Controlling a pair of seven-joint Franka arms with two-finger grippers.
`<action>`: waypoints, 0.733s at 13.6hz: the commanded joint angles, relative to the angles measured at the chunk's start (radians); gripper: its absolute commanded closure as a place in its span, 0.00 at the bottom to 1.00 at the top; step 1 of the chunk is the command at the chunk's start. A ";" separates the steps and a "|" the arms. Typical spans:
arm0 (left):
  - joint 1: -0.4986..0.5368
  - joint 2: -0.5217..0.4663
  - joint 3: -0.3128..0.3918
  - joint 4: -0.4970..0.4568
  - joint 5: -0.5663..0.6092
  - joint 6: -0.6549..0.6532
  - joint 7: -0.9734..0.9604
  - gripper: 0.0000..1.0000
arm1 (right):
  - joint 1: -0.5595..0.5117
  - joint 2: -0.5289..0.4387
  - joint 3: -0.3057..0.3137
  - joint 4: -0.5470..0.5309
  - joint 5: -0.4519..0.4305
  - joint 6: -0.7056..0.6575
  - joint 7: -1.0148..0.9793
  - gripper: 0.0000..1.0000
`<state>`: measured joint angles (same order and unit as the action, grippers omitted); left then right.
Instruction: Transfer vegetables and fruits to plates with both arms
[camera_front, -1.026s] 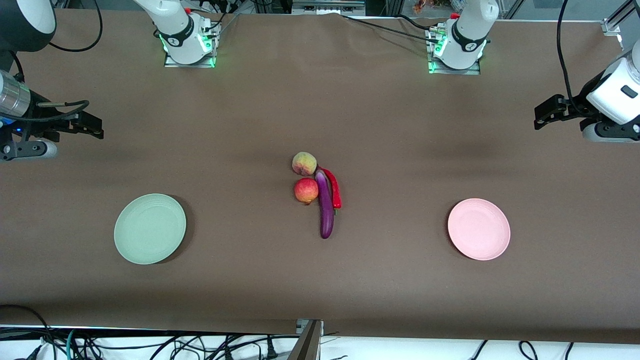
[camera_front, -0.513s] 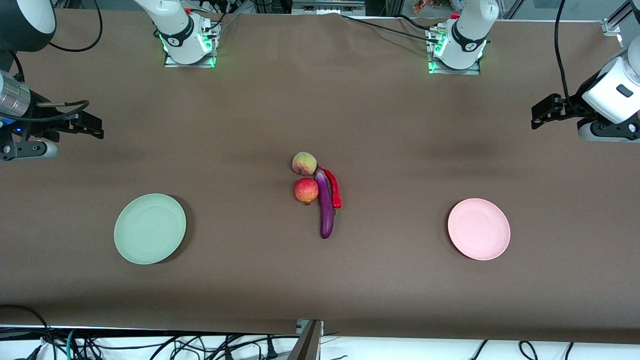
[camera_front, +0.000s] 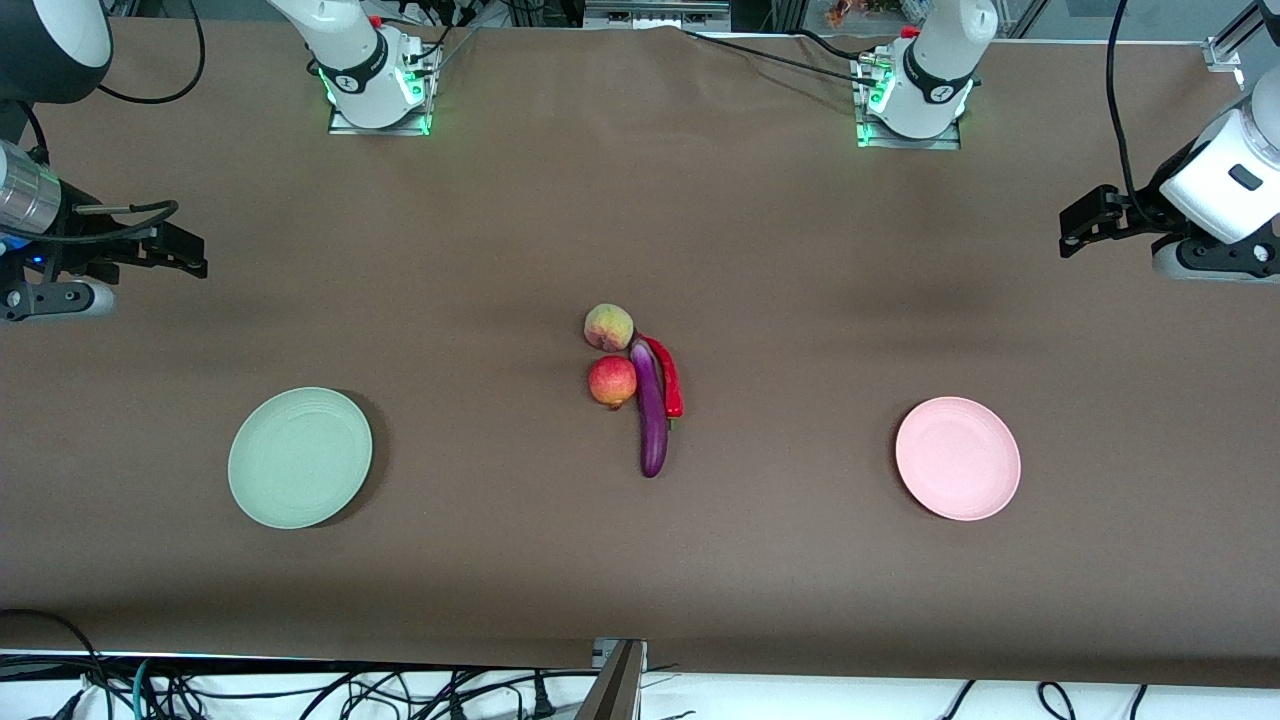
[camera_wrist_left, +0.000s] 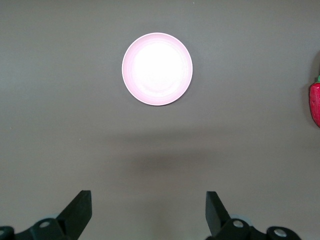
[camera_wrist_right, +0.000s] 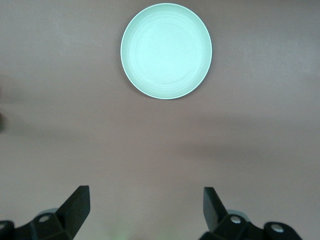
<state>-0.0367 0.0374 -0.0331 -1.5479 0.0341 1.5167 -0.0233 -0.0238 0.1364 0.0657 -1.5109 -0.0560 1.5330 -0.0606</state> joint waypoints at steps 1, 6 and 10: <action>-0.003 0.010 -0.001 0.026 0.010 -0.006 0.014 0.00 | -0.004 0.009 0.003 0.023 0.013 -0.005 -0.016 0.00; -0.003 0.010 -0.001 0.025 0.010 -0.006 0.014 0.00 | -0.002 0.009 0.005 0.021 0.013 -0.002 -0.013 0.00; -0.003 0.010 -0.001 0.025 0.010 -0.007 0.014 0.00 | 0.019 0.051 0.008 0.020 0.050 0.053 -0.005 0.00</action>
<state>-0.0367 0.0374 -0.0331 -1.5474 0.0341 1.5167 -0.0233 -0.0171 0.1611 0.0725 -1.5109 -0.0283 1.5690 -0.0606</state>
